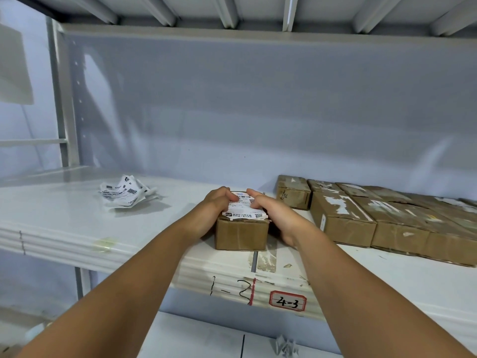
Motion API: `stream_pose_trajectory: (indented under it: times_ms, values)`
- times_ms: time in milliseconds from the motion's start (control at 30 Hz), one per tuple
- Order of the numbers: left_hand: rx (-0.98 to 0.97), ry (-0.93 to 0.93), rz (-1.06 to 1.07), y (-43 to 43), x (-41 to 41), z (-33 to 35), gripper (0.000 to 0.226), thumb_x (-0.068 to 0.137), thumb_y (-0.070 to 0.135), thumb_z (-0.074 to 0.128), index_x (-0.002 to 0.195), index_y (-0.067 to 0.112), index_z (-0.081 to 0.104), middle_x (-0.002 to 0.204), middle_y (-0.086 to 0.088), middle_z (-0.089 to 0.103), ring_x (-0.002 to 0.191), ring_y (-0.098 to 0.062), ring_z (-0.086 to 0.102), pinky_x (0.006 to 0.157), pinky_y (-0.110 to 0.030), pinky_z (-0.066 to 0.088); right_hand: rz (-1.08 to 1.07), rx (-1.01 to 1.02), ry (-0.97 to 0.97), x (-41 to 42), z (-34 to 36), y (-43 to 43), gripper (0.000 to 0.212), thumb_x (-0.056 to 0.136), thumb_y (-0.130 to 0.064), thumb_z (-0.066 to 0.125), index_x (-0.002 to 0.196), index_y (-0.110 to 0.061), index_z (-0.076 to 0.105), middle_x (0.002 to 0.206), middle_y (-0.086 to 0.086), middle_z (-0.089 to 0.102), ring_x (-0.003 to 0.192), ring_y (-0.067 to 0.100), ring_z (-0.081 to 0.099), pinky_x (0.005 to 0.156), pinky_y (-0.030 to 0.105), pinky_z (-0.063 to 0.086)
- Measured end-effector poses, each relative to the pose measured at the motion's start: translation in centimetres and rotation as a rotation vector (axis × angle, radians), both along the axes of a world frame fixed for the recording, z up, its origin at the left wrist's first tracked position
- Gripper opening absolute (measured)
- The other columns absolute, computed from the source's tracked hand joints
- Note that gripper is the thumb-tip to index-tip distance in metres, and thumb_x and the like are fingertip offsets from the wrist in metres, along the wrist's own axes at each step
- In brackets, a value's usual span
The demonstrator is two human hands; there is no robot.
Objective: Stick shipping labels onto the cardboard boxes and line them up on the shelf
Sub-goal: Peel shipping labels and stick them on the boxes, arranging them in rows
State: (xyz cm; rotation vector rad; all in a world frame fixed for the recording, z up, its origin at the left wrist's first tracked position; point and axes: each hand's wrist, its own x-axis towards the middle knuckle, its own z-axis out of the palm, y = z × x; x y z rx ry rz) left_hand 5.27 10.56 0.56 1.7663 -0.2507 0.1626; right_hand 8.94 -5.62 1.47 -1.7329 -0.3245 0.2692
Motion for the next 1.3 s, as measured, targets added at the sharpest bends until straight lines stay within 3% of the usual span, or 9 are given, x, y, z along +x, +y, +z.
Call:
stream_pose_trajectory:
  times_ms: [200,400,567,767,867,967,1067,1133,1300]
  values:
    - [0.077,-0.023,0.053,0.2,-0.1,-0.1,0.027,0.062,0.042,0.053,0.086,0.036,0.064,0.122,0.017,0.048,0.108,0.002,0.047,0.085,-0.020,0.035,0.098,-0.010,0.045,-0.4,0.2,-0.9,0.094,0.049,-0.029,0.071,0.138,-0.039,0.042,0.138,0.001,0.048,0.125,0.021,0.046,0.111,0.037,0.031]
    - [0.073,-0.057,0.050,0.1,-0.4,-0.2,0.024,0.072,0.032,0.052,0.095,0.026,0.058,0.129,0.009,0.043,0.120,-0.012,0.043,0.090,-0.024,0.034,0.235,0.027,0.046,-1.3,0.6,-2.1,0.056,0.086,-0.005,0.059,0.139,-0.020,0.044,0.107,-0.001,0.066,0.092,0.010,0.061,0.080,0.022,0.049]
    - [0.092,-0.073,0.089,0.2,0.0,-0.3,0.016,0.091,0.013,0.048,0.099,0.022,0.058,0.129,0.002,0.041,0.117,-0.012,0.042,0.087,-0.021,0.033,0.185,0.059,0.025,-1.0,0.6,-2.3,0.078,0.086,0.000,0.058,0.150,-0.027,0.023,0.100,-0.013,0.060,0.094,0.000,0.053,0.081,0.019,0.040]
    - [0.098,-0.137,0.115,0.2,-0.3,-0.3,0.018,0.094,0.017,0.047,0.109,0.023,0.056,0.136,0.002,0.037,0.119,-0.002,0.039,0.086,-0.019,0.032,0.153,0.000,0.032,-1.6,0.6,-2.1,0.060,0.089,-0.007,0.056,0.144,-0.024,0.039,0.096,-0.018,0.055,0.084,-0.005,0.051,0.065,0.012,0.044]
    - [0.136,-0.272,0.167,0.2,-0.6,-0.4,0.019,0.095,0.035,0.048,0.108,0.025,0.059,0.137,0.008,0.035,0.115,0.017,0.033,0.095,-0.013,0.022,0.077,0.030,0.046,-1.8,0.6,-1.6,0.061,0.089,-0.013,0.059,0.145,-0.025,0.037,0.117,-0.011,0.055,0.097,0.004,0.052,0.077,0.017,0.042]
    - [0.242,-0.301,0.128,0.0,-1.0,-0.7,0.039,0.080,0.048,0.058,0.113,0.027,0.057,0.133,0.009,0.036,0.113,0.012,0.039,0.098,-0.010,0.027,-0.076,-0.001,-0.057,-1.4,0.1,-1.1,0.051,0.092,-0.030,0.060,0.140,-0.031,0.043,0.141,-0.002,0.044,0.126,0.015,0.040,0.102,0.030,0.033]
    - [0.453,-0.340,0.250,-0.2,-0.5,-1.3,0.048,0.078,0.032,0.074,0.120,0.025,0.054,0.126,0.010,0.034,0.116,-0.006,0.043,0.094,-0.013,0.032,-0.120,-0.099,-0.217,-1.2,-0.3,-0.9,0.028,0.090,-0.048,0.054,0.114,-0.033,0.058,0.123,-0.008,0.055,0.109,0.007,0.052,0.093,0.024,0.039]
    - [0.515,-0.391,0.337,-0.3,-0.2,-1.5,0.046,0.081,0.022,0.071,0.123,0.021,0.053,0.123,0.005,0.038,0.109,-0.011,0.048,0.085,-0.010,0.030,-0.076,-0.135,-0.273,-1.3,-0.5,-1.0,0.040,0.085,-0.052,0.059,0.120,-0.033,0.056,0.116,-0.014,0.052,0.105,0.005,0.052,0.086,0.021,0.038]
    - [0.625,-0.429,0.419,-0.2,0.2,-1.3,0.046,0.088,0.017,0.062,0.131,0.014,0.046,0.131,-0.006,0.046,0.115,-0.019,0.047,0.084,-0.010,0.026,-0.135,-0.319,-0.418,-0.7,-1.3,-0.7,0.056,0.083,-0.030,0.072,0.134,-0.038,0.050,0.134,-0.003,0.051,0.115,0.015,0.054,0.101,0.028,0.043]
